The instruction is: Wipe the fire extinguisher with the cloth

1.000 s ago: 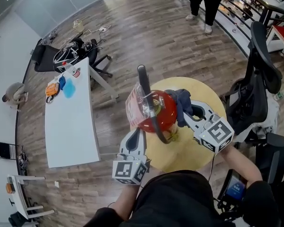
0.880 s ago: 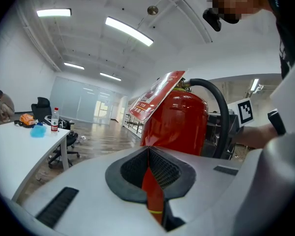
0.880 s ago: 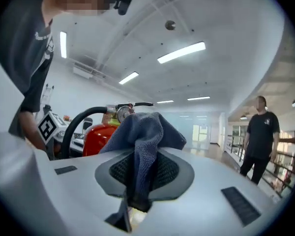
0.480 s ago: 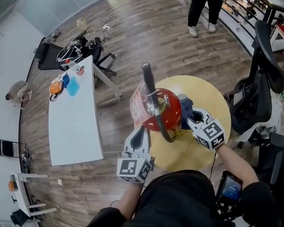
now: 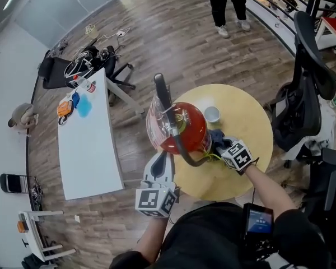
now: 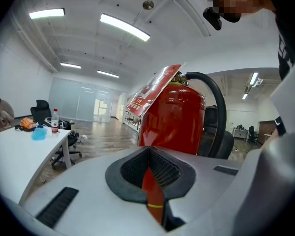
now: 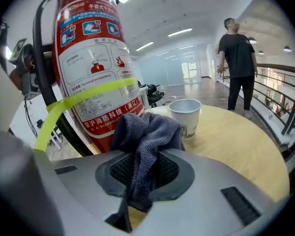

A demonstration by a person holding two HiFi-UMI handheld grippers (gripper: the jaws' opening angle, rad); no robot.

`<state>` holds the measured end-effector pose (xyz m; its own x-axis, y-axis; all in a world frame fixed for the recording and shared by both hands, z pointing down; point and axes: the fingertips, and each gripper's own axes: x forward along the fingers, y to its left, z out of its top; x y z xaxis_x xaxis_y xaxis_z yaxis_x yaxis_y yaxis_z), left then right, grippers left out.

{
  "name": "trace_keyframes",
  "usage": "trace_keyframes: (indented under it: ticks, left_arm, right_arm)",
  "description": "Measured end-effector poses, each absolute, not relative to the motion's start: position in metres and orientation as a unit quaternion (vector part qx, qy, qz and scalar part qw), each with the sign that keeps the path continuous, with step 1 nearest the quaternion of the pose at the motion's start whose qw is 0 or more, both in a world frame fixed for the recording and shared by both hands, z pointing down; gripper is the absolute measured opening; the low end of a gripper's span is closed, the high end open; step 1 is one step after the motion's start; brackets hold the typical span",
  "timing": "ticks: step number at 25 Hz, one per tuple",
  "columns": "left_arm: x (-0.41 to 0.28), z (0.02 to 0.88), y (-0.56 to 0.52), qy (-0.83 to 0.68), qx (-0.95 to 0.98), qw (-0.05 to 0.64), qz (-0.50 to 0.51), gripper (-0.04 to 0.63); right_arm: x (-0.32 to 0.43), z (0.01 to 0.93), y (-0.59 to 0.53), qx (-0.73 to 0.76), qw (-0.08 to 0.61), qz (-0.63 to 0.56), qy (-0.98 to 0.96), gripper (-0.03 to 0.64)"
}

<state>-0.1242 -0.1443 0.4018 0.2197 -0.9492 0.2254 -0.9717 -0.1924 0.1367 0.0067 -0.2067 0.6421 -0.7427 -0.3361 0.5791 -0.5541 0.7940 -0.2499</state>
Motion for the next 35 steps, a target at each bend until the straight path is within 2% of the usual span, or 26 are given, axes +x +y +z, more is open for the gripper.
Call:
trace_keyframes:
  ticks: [3,7,9,13,17,22,26,31,35]
  left_arm:
    - [-0.123,0.403,-0.144,-0.622,0.771,0.128,0.046,0.022]
    - [-0.121,0.403,-0.143,-0.618,0.774,0.126,0.048,0.023]
    - [-0.120,0.403,-0.143,-0.614,0.778,0.123,0.045,0.023]
    - [-0.119,0.403,-0.142,-0.613,0.779,0.126,0.037,0.023]
    - [-0.120,0.402,-0.140,-0.615,0.777,0.130,0.031,0.023]
    - [-0.118,0.399,-0.140,-0.615,0.777,0.131,0.023,0.023]
    - [-0.118,0.399,-0.140,-0.614,0.779,0.130,0.019,0.023]
    - [-0.118,0.399,-0.140,-0.615,0.777,0.132,0.016,0.021]
    - [-0.116,0.397,-0.139,-0.611,0.780,0.133,0.013,0.023]
  right_arm:
    - [0.010,0.666,-0.202,0.249,0.266,0.260,-0.894,0.074]
    - [0.010,0.673,-0.197,0.244,0.266,0.257,-0.896,0.074]
    - [0.011,0.658,-0.202,0.235,0.234,0.250,-0.909,0.074]
    - [0.007,0.579,-0.221,0.189,0.121,0.253,-0.941,0.074]
    - [-0.006,0.461,-0.238,0.153,0.088,0.126,-0.976,0.074]
    - [-0.009,0.324,-0.236,0.194,0.071,-0.078,-0.975,0.074]
    - [-0.029,0.241,-0.215,0.172,0.018,-0.139,-0.975,0.074]
    - [-0.064,0.213,-0.230,0.173,0.061,-0.176,-0.967,0.074]
    - [-0.075,0.198,-0.234,0.177,0.107,-0.265,-0.942,0.074]
